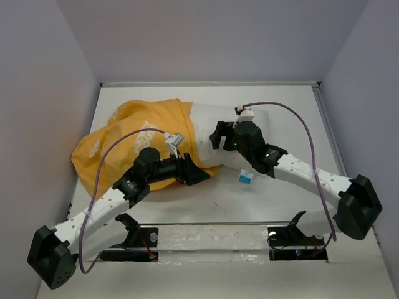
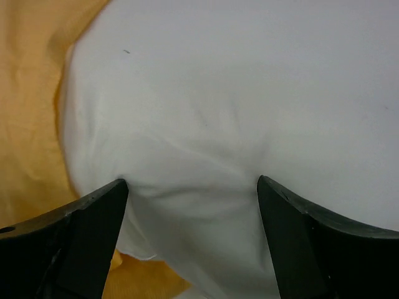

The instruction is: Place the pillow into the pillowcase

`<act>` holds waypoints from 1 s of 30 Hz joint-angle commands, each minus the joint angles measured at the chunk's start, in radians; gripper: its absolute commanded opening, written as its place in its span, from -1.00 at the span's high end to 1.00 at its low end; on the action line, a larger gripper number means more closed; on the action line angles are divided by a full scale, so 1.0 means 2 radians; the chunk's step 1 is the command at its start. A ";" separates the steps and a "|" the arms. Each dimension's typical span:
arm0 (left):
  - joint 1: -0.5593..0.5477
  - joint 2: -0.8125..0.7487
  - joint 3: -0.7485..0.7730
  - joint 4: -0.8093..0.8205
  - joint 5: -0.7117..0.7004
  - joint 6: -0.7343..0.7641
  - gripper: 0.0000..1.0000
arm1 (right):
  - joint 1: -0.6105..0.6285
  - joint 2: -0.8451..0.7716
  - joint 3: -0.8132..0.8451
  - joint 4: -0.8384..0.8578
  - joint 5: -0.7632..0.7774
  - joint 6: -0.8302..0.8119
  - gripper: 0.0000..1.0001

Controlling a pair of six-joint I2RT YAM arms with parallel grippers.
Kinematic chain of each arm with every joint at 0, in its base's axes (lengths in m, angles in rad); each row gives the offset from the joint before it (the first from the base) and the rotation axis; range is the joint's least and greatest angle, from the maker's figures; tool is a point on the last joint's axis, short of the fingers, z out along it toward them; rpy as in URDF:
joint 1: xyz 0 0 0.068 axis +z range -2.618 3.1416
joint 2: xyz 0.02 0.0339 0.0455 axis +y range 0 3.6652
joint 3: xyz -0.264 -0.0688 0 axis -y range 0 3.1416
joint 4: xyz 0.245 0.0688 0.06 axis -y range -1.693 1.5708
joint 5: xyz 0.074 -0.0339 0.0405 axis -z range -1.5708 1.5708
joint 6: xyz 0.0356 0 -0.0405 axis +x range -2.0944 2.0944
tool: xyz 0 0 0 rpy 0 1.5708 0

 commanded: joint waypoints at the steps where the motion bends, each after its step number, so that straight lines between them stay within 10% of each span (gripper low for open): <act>1: 0.000 -0.009 0.135 -0.031 0.004 0.039 -0.69 | -0.063 -0.087 0.022 -0.085 -0.142 -0.045 -0.86; 9: 0.009 0.121 0.334 -0.201 -0.322 0.163 -0.71 | -0.244 -0.078 0.032 -0.114 -0.204 -0.051 -0.88; 16: 0.056 0.312 0.405 -0.226 -0.411 0.214 -0.65 | -0.280 -0.061 -0.046 -0.082 -0.208 -0.018 -0.83; 21: 0.060 0.420 0.485 -0.242 -0.411 0.248 -0.35 | -0.263 -0.084 -0.132 -0.001 -0.289 0.010 0.76; 22: 0.060 0.446 0.501 -0.237 -0.407 0.252 0.02 | -0.236 -0.094 -0.142 0.005 -0.288 0.012 1.00; 26: 0.059 0.481 0.543 -0.221 -0.389 0.256 0.95 | -0.133 -0.168 -0.176 -0.015 -0.241 0.024 1.00; 30: 0.046 0.479 0.559 -0.184 -0.324 0.254 1.00 | -0.026 -0.222 -0.205 -0.058 -0.166 0.060 1.00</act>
